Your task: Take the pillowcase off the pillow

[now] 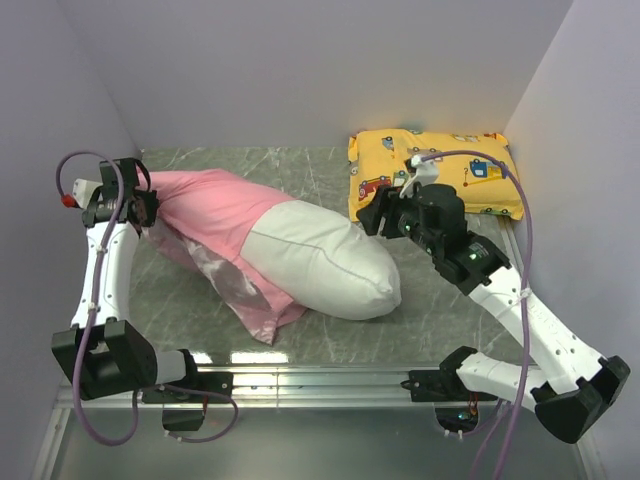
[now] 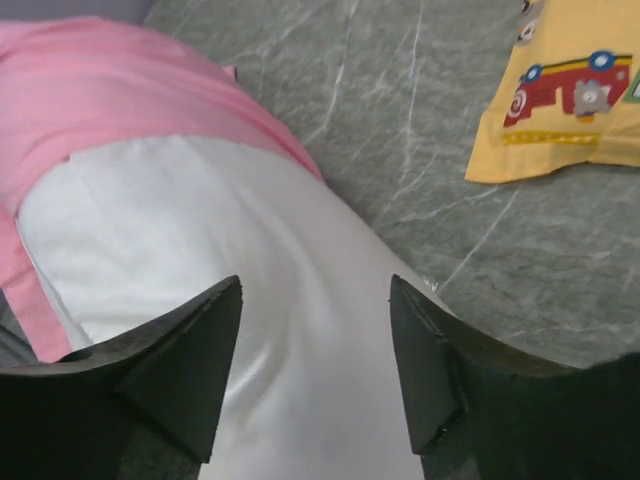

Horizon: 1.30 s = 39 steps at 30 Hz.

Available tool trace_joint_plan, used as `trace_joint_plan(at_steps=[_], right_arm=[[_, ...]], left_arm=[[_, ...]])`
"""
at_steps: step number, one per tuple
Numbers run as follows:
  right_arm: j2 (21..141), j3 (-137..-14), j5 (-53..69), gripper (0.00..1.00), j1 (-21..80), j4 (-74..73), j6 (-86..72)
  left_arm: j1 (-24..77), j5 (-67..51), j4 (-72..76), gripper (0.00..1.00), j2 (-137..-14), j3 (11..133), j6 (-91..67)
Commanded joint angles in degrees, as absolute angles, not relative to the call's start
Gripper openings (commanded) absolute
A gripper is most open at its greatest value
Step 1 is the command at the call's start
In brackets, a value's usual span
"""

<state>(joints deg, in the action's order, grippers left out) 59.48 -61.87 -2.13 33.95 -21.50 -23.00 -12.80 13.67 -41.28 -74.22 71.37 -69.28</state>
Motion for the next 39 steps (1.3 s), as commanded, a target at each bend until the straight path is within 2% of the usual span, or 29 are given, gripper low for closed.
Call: trace_joint_plan(at_steps=[1,5,9,16,19,23,25,27,28,29,30,31,32,33,36,39], right_arm=[[59.41,-68.71,-6.59,0.7,33.75,-22.76,-19.69],[59.85,-72.94,-7.37,0.76,39.18,-22.5,-15.92],[62.48,-76.89,-10.46,0.8,51.83,-23.2,-9.5],[75.66,-82.26,-21.52,0.85,72.83,-27.24,-2.91],[82.69,-83.93,-28.64,0.89,76.36,-29.26,-2.46],[90.95,-85.51,-39.09,0.93,75.68,-33.13,-4.65],[94.47,-86.4,-41.21,0.91,74.71,-35.93,-6.06],[95.62,-86.66,-40.96,0.79,73.3,-36.38,-6.85],[95.8,-87.18,-40.26,0.67,72.78,-37.43,-7.2],[95.28,-87.8,-40.08,0.3,72.34,-37.62,-7.21],[94.66,-88.24,-39.21,0.18,72.16,-37.88,-7.21],[91.26,-89.55,-31.89,0.0,71.81,-38.23,-6.6],[91.23,-89.56,-31.82,0.0,71.81,-38.06,-6.59],[89.49,-90.0,-24.59,0.0,71.63,-37.53,-6.42],[81.14,-89.74,-14.1,0.0,69.88,-33.67,-6.94],[75.86,-88.08,-2.84,0.0,61.11,-31.04,-10.36]], left_arm=[[-11.17,26.01,-39.19,0.0,-75.5,71.36,-69.43],[-8.36,27.77,-40.51,0.0,-76.99,73.12,-69.96],[-5.46,29.44,-42.53,0.0,-79.1,76.28,-70.48],[-3.25,30.5,-43.51,0.0,-80.68,77.52,-70.66],[-2.99,30.59,-43.33,0.0,-80.42,77.52,-70.31],[-2.9,30.76,-43.68,0.0,-79.37,78.48,-68.73],[-2.73,31.81,-44.03,0.0,-78.23,79.27,-67.33],[-2.64,32.78,-44.12,0.0,-77.0,80.33,-65.67],[-2.55,32.96,-43.51,0.0,-75.6,80.77,-64.78],[-2.64,33.22,-42.9,0.0,-74.8,81.55,-62.95],[-2.46,33.31,-42.46,0.0,-73.92,82.0,-61.97],[-2.37,33.22,-40.45,0.0,-71.65,83.57,-58.4],[-2.37,33.22,-40.43,0.0,-71.63,83.58,-58.36],[-2.29,32.44,-39.39,0.0,-70.06,84.45,-56.97],[-1.94,27.63,-32.71,0.0,-68.73,85.78,-49.85],[-1.06,22.79,-30.94,0.0,-71.36,90.51,-45.89]])
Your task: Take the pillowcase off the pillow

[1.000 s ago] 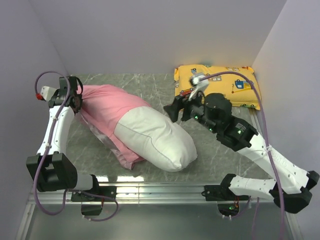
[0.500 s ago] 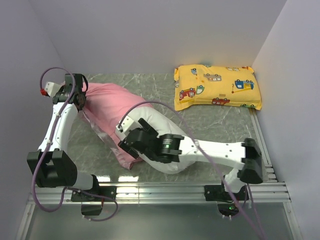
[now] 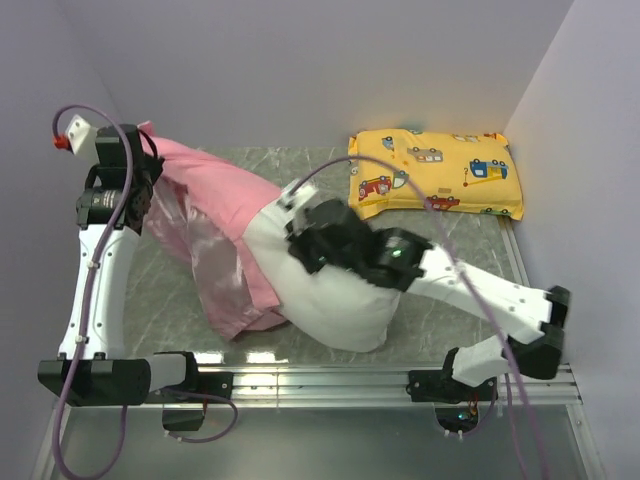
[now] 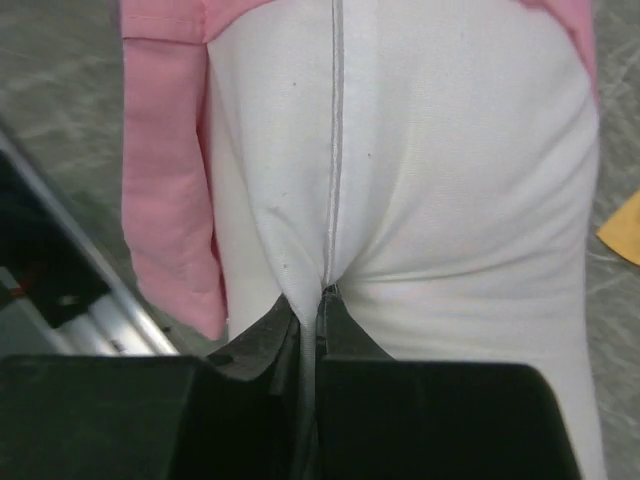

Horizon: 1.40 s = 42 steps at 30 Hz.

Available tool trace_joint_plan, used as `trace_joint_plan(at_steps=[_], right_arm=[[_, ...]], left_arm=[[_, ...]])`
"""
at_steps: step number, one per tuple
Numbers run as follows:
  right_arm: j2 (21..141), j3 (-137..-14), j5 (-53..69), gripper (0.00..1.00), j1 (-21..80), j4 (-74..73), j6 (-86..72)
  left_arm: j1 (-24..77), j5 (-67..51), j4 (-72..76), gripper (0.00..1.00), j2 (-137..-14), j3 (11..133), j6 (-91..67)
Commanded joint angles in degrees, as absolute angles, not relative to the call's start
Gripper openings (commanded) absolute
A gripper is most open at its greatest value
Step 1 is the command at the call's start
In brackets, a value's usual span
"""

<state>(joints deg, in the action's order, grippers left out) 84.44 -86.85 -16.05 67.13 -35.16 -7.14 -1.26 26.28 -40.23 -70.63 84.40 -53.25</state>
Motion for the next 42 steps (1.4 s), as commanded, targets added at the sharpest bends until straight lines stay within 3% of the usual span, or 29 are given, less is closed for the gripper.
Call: trace_joint_plan(at_steps=[1,5,7,8,11,14,17,20,21,24,25,32,38,42], right_arm=[[74.11,-85.2,1.8,0.0,58.47,-29.98,-12.2],[74.35,-77.8,3.52,0.0,46.78,-25.59,-14.41],[77.15,-74.12,2.38,0.0,43.6,-24.44,-14.67],[78.3,-72.96,3.77,0.0,42.81,-22.43,-14.85],[83.92,-69.35,4.39,0.0,40.61,-18.65,-16.61],[90.34,-68.91,2.03,0.0,37.54,-17.32,-19.24],[93.51,-69.78,-1.3,0.05,34.64,-16.88,-21.27],[92.9,-71.1,-4.91,0.29,33.93,-17.23,-21.18],[91.94,-71.36,-5.53,0.44,33.84,-17.31,-20.92],[89.66,-73.38,-7.47,0.65,34.01,-18.63,-20.39],[88.87,-73.91,-8.08,0.68,34.1,-18.98,-20.04],[79.64,-74.79,-12.9,0.77,39.8,-23.37,-18.11],[73.22,-70.76,-16.52,0.81,53.69,-25.84,-18.36],[72.5,-65.93,-20.2,0.84,62.47,-26.1,-20.21]], left_arm=[[-0.88,20.59,-30.42,0.0,-72.41,91.4,-44.23],[1.3,11.18,-29.79,0.05,-78.04,94.65,-41.49],[2.45,7.49,-28.4,0.18,-79.98,94.13,-40.44],[3.68,6.77,-27.43,0.34,-80.5,93.78,-40.34],[5.53,4.14,-25.76,0.57,-80.51,91.94,-39.64],[7.37,2.38,-24.87,0.73,-79.54,91.58,-38.41],[9.39,2.89,-25.22,0.79,-76.31,90.62,-38.06],[11.94,7.19,-27.68,0.8,-71.83,86.94,-40.16],[12.39,10.51,-28.38,0.8,-70.68,83.79,-42.6],[12.83,16.41,-30.41,0.8,-65.58,75.54,-48.49],[12.92,17.31,-30.32,0.8,-64.26,73.32,-49.56],[12.83,18.81,-28.65,0.86,-60.02,60.65,-56.34],[12.57,13.46,-20.93,0.93,-63.27,54.85,-57.74],[11.52,9.76,-17.23,0.91,-66.97,53.44,-58.27]])
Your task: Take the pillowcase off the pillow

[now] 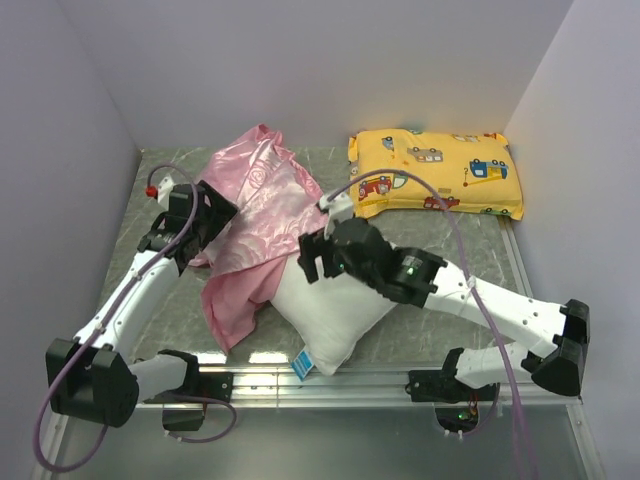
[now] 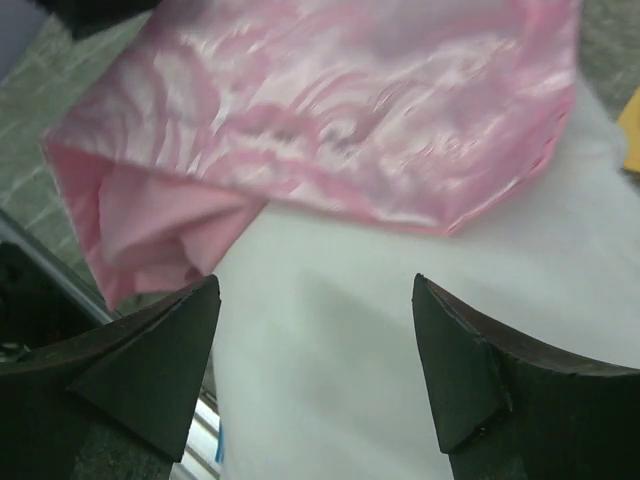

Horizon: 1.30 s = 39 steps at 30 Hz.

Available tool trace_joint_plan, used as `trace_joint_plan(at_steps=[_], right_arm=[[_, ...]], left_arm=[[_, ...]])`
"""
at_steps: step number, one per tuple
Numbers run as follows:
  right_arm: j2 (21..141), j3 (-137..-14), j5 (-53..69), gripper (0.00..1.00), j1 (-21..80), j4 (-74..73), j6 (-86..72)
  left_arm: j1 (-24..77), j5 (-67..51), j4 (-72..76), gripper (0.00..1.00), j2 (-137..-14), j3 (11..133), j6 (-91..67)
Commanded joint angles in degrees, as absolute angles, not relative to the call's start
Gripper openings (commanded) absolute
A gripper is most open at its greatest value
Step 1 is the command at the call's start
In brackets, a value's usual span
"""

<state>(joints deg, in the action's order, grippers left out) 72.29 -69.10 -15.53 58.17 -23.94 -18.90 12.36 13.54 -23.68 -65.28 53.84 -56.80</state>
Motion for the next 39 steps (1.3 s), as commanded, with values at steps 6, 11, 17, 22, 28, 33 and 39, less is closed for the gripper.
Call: trace_joint_plan(at_steps=[6,11,17,22,28,33,39], right_arm=[[80.4,-63.81,-25.57,0.87,66.97,-25.75,-21.36],[86.03,-63.46,-31.54,0.83,66.45,-26.36,-22.41],[82.11,-61.35,-31.73,0.0,61.88,-27.77,-24.78],[75.42,-58.36,-31.2,0.0,57.67,-29.96,-25.22],[67.6,-56.16,-31.29,0.0,54.32,-33.74,-25.84],[61.53,-55.11,-31.64,0.0,48.8,-36.47,-25.75],[56.69,-55.37,-29.19,0.0,45.97,-36.39,-23.82]], left_arm=[[10.11,7.64,-13.18,0.47,-70.05,51.86,-59.24],[9.06,8.35,-13.71,0.0,-71.8,53.17,-58.36],[4.94,9.49,-15.73,0.0,-72.86,56.33,-56.52],[-3.84,8.53,-16.79,0.0,-74.0,59.41,-54.76],[-11.58,7.64,-17.4,0.0,-77.95,63.1,-55.1],[-14.94,11.67,-18.81,0.01,-81.56,68.11,-56.08],[-15.82,8.81,-19.62,0.0,-86.57,72.86,-53.62]])
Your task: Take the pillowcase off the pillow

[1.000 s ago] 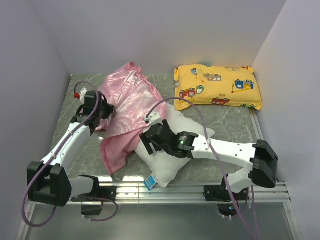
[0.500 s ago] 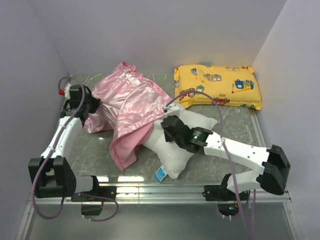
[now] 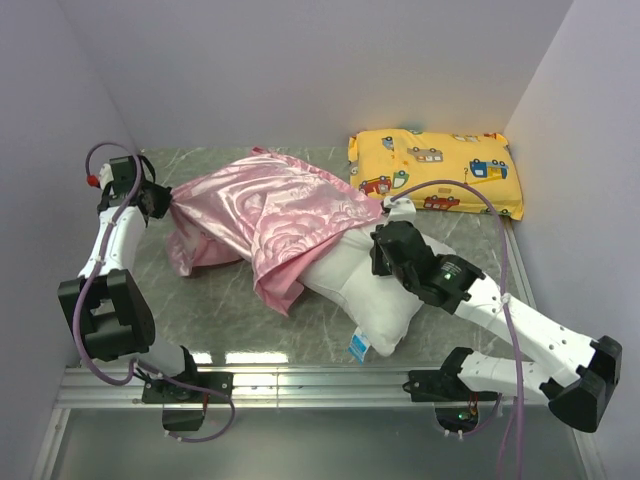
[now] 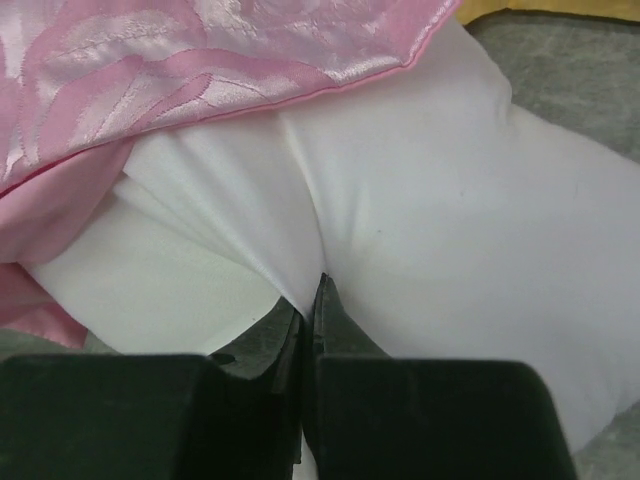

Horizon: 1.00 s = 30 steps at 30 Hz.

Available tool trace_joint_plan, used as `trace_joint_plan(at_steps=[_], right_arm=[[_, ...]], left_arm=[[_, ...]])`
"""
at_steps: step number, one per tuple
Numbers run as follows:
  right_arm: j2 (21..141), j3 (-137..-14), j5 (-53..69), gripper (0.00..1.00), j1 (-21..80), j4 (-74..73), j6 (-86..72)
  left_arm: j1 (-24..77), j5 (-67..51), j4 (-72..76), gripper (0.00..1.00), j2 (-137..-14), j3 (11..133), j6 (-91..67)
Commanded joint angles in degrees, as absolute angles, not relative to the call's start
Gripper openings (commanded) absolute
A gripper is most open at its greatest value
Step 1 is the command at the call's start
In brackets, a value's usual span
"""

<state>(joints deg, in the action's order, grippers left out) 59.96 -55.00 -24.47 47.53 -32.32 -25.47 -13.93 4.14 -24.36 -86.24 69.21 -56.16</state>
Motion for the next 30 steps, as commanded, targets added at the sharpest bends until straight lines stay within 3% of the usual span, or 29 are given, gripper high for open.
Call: trace_joint_plan(at_steps=[1,3,5,6,7,10,13,21,27,30], right_arm=[[56.95,-55.46,-28.48,0.0,45.88,-36.04,-23.56],[58.44,-55.98,-27.08,0.0,46.14,-35.6,-23.29],[59.41,-55.72,-26.37,0.0,46.58,-34.37,-22.94],[59.68,-55.64,-26.19,0.0,46.67,-34.28,-22.94],[59.94,-55.55,-26.1,0.0,46.93,-34.19,-22.85],[60.38,-55.46,-25.93,0.0,47.02,-33.84,-22.76],[60.73,-55.11,-25.75,0.0,47.02,-33.4,-22.59],[61.87,-55.11,-25.14,0.0,47.02,-32.78,-22.32],[62.4,-55.55,-24.96,0.0,47.02,-32.7,-22.15],[62.23,-55.37,-25.48,0.0,47.11,-32.87,-22.24]], left_arm=[[-14.43,7.66,-19.16,0.0,-86.05,71.9,-53.18],[-12.84,7.3,-17.85,0.0,-85.17,71.02,-52.12],[-10.64,5.71,-18.54,0.14,-84.38,71.1,-50.11],[-9.76,5.8,-19.33,0.24,-84.11,71.54,-49.4],[-7.67,5.89,-19.68,0.47,-82.63,71.72,-48.61],[-1.51,7.29,-20.39,0.72,-79.2,73.12,-44.84],[7.16,10.36,-24.33,0.78,-77.53,76.36,-39.66],[27.92,11.43,-29.09,0.83,-76.56,75.25,-35.68],[32.96,13.87,-30.22,0.81,-78.57,73.56,-36.21],[32.52,20.02,-32.86,0.44,-81.29,76.28,-37.18]])
